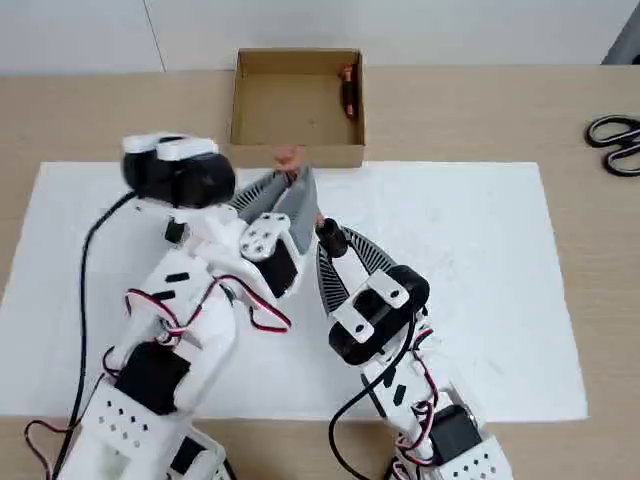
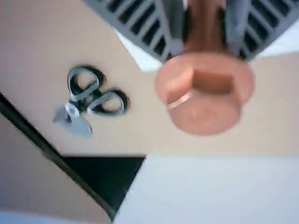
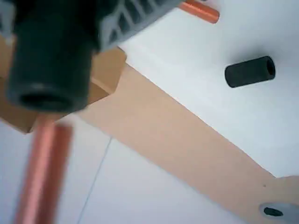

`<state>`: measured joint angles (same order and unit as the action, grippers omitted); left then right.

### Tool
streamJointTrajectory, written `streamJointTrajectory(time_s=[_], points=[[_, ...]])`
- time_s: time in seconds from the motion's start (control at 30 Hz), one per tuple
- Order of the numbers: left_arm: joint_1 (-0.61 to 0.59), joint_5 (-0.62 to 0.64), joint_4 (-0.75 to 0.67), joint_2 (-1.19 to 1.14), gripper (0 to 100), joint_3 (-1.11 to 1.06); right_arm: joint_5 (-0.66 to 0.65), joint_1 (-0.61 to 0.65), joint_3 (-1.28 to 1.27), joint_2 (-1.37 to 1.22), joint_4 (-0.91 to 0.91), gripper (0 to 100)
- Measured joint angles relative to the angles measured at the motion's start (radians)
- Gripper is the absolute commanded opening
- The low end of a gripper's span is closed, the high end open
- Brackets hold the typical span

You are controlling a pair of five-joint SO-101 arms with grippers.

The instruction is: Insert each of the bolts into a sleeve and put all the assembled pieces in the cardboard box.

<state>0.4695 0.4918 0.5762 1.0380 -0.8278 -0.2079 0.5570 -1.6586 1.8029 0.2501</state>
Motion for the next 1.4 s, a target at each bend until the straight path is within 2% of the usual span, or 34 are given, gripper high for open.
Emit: streamJointTrajectory(time_s=[0.37, 0.63, 0.73, 0.9, 1.03, 1.3, 1.4], points=[[0.034, -0.006, -0.003, 0.000, 1, -0.057, -0.002, -0.002, -0.003, 0.000, 0.000, 0.5], [0.068, -0.167, 0.025, 0.018, 1, -0.117, 0.000, -0.003, -0.005, -0.003, 0.000, 0.5], [0.071, -0.219, 0.072, 0.021, 6, -0.094, 0.000, -0.002, -0.005, -0.003, 0.000, 0.5], [0.061, -0.259, 0.190, 0.020, 24, -0.035, 0.000, 0.000, -0.005, -0.002, 0.000, 0.5], [0.012, -0.264, 0.267, 0.021, 30, -0.023, 0.000, -0.002, -0.006, -0.003, 0.002, 0.5], [-0.078, -0.269, 0.290, 0.021, 30, 0.092, -0.002, -0.002, -0.005, -0.002, 0.000, 0.5], [-0.147, -0.267, 0.259, 0.021, 25, 0.135, -0.002, -0.002, -0.005, -0.002, 0.000, 0.5]])
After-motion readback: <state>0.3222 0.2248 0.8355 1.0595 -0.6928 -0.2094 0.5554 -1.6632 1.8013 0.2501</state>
